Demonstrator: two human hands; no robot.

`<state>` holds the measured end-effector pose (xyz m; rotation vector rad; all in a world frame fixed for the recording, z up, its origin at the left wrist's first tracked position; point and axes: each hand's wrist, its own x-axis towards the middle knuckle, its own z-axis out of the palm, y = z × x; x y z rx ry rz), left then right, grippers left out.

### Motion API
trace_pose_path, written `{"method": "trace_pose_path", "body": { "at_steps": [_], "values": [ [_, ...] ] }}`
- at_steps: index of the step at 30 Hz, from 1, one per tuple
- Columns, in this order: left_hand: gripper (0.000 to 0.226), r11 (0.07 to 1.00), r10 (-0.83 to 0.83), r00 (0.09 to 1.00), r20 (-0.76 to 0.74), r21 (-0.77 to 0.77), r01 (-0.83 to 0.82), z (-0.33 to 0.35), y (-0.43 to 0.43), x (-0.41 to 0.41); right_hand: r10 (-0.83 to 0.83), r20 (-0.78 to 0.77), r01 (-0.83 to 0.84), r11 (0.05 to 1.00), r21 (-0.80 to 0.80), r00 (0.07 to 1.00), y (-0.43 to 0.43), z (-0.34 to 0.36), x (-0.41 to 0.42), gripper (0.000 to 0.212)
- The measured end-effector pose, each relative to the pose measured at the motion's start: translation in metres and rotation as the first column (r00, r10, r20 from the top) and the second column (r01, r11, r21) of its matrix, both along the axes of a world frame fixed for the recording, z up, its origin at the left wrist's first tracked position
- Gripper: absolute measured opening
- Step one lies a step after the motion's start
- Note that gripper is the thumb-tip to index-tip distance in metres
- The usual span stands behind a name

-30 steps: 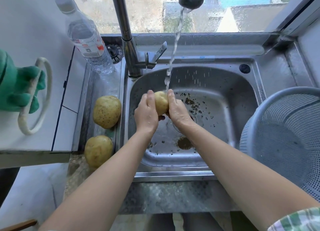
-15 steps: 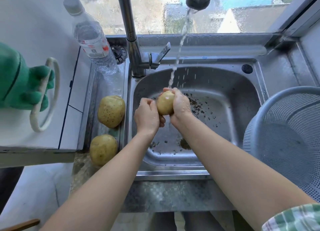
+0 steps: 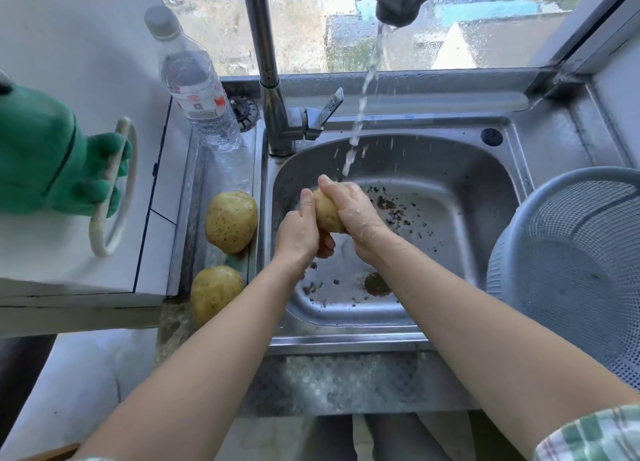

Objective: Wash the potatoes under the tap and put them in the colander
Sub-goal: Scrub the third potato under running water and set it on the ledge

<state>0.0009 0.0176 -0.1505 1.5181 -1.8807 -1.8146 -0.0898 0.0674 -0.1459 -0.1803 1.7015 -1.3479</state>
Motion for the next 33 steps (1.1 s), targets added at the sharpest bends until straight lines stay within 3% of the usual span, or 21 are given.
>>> {"method": "trace_pose_path", "body": {
  "at_steps": [3, 4, 7, 8, 11, 14, 17, 20, 22, 24, 27, 29, 33],
  "values": [
    [0.071, 0.97, -0.044, 0.991, 0.124, -0.233, 0.072, 0.003, -0.003, -0.001, -0.079, 0.052, 0.077, 0.996, 0.053, 0.995, -0.003, 0.005, 0.001, 0.037],
    [0.06, 0.969, -0.084, 0.994, 0.074, -0.227, 0.099, 0.003, -0.004, -0.001, -0.115, 0.072, 0.109, 0.991, 0.079, 0.991, -0.003, 0.006, 0.001, 0.039],
    [0.051, 0.98, -0.176, 0.961, -0.214, 0.053, 0.191, 0.005, 0.001, 0.0, -0.184, 0.125, 0.162, 0.972, 0.169, 0.975, 0.0, 0.006, 0.004, 0.04],
    [0.048, 0.979, -0.165, 0.947, -0.274, 0.067, 0.19, 0.005, 0.002, -0.002, -0.183, 0.146, 0.157, 0.972, 0.175, 0.972, 0.002, 0.007, 0.006, 0.042],
    [0.032, 0.999, -0.036, 0.96, -0.278, -0.039, 0.026, 0.003, 0.006, -0.012, -0.054, 0.14, 0.031, 0.986, 0.163, 0.989, 0.012, 0.01, 0.008, 0.056],
    [0.04, 0.964, 0.258, 0.946, -0.196, 0.113, -0.24, 0.007, 0.006, -0.025, 0.071, 0.121, -0.078, 0.995, 0.054, 0.99, 0.019, 0.007, 0.007, 0.048],
    [0.048, 0.928, 0.338, 0.928, -0.159, 0.217, -0.301, 0.011, 0.006, -0.03, 0.075, 0.122, -0.078, 0.997, 0.019, 0.99, 0.022, 0.005, 0.004, 0.041],
    [0.043, 0.976, 0.203, 0.964, -0.169, 0.117, -0.185, 0.01, 0.006, -0.028, -0.017, 0.089, 0.016, 1.0, 0.014, 0.996, 0.024, 0.0, 0.001, 0.039],
    [0.036, 0.992, 0.111, 0.985, -0.133, -0.045, -0.118, 0.008, 0.003, -0.024, -0.045, 0.035, 0.044, 0.999, 0.014, 0.998, 0.023, -0.002, -0.001, 0.046],
    [0.032, 0.974, 0.017, 1.0, -0.014, -0.226, -0.02, 0.005, -0.001, -0.017, -0.025, 0.009, 0.025, 0.999, 0.04, 1.0, 0.023, -0.001, -0.004, 0.053],
    [0.034, 0.919, -0.081, 0.973, 0.217, -0.362, 0.157, 0.002, 0.0, -0.001, 0.068, 0.051, -0.077, 0.98, 0.182, 0.996, 0.025, -0.001, -0.005, 0.062],
    [0.034, 0.878, -0.088, 0.942, 0.325, -0.421, 0.227, 0.001, 0.002, 0.009, 0.141, 0.07, -0.155, 0.948, 0.278, 0.988, 0.026, -0.004, -0.002, 0.066],
    [0.028, 0.853, 0.011, 0.949, 0.314, -0.499, 0.155, 0.01, 0.007, 0.027, 0.271, 0.028, -0.268, 0.919, 0.291, 0.962, 0.023, -0.001, 0.008, 0.069]
  ]
}}
